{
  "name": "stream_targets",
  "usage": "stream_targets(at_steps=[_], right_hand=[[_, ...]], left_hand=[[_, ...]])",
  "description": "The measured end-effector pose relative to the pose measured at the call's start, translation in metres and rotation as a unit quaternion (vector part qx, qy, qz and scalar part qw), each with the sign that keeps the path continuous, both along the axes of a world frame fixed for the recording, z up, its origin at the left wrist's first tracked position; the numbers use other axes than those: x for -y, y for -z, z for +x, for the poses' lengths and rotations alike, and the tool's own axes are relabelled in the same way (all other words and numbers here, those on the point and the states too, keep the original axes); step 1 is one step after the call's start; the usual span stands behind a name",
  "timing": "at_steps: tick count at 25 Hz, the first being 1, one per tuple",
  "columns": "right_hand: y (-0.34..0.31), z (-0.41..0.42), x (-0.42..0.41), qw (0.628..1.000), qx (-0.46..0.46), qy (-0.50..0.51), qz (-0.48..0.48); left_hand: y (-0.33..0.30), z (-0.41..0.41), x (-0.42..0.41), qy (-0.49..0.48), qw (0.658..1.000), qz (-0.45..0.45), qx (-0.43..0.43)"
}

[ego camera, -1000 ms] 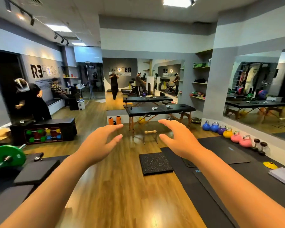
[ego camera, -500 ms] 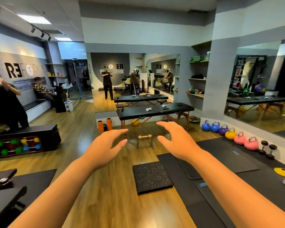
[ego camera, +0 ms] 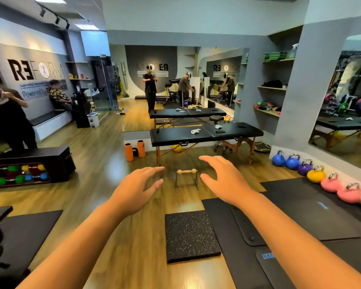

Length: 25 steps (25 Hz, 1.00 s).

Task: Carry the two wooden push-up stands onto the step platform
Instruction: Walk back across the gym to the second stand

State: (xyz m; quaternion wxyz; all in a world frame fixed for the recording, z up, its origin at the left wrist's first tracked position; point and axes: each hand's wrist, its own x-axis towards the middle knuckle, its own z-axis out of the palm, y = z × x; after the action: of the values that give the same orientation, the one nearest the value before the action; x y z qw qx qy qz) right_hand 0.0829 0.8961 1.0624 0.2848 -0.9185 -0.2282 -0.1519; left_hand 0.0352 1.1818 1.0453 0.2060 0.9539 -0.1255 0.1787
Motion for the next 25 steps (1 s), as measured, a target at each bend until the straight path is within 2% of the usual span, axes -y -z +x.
stream_targets(at_steps=[11, 16, 25], right_hand=[[0.027, 0.306, 0.031, 0.998, -0.026, 0.038, -0.030], [0.042, 0.433, 0.052, 0.997, -0.041, 0.054, -0.025], [0.108, 0.704, 0.078, 0.996, -0.083, 0.023, -0.011]], left_hand=[[0.025, 0.360, 0.034, 0.053, 0.998, -0.036, 0.006], [0.038, 0.490, 0.065, 0.086, 0.995, -0.039, -0.015], [0.091, 0.728, 0.088, 0.036, 0.996, -0.055, -0.064]])
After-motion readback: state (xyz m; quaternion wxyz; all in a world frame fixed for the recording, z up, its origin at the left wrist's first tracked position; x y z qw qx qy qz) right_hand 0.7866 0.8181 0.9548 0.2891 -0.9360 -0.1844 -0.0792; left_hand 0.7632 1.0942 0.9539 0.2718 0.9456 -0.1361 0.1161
